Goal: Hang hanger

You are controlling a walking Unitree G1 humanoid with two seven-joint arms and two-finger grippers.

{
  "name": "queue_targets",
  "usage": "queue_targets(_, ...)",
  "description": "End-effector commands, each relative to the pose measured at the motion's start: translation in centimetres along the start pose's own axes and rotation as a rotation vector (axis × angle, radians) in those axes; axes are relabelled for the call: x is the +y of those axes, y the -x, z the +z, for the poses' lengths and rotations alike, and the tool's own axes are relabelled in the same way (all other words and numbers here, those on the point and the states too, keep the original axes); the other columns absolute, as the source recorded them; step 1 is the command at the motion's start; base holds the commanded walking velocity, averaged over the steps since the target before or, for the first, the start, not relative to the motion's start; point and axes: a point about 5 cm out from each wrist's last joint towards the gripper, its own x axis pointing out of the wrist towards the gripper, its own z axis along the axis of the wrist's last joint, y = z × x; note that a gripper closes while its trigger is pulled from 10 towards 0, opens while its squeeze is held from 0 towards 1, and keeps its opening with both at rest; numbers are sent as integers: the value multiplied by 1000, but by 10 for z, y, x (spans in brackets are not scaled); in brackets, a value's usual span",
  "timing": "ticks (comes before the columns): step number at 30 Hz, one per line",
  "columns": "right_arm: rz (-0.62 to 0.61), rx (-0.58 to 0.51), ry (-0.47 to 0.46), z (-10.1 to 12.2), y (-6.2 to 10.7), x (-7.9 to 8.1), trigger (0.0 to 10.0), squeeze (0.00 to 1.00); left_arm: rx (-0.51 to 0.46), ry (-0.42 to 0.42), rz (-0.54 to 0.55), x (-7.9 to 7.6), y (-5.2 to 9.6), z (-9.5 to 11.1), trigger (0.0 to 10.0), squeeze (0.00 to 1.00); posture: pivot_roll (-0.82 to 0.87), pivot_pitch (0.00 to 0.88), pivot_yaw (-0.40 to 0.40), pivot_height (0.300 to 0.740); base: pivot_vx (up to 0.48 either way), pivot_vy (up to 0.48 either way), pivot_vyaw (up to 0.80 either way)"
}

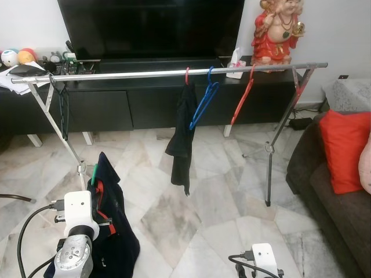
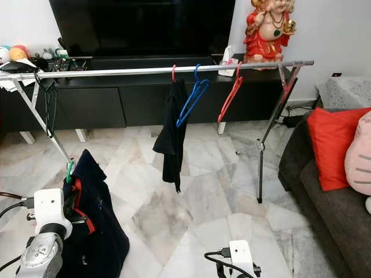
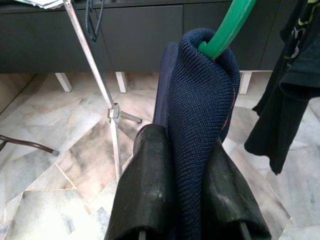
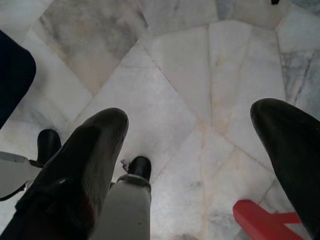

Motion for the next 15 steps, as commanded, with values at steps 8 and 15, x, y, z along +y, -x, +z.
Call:
queue_targets(8, 6, 5, 19, 1, 0, -1, 10000, 0, -32, 20, 0, -1, -3, 8, 10000, 0, -58, 0, -30, 740, 321, 0, 0)
queue_targets(15, 0, 3, -18, 1, 0, -1, 10000, 0, -33, 17, 5, 1, -3, 9, 10000, 0, -58, 0, -28, 740, 365, 0, 0)
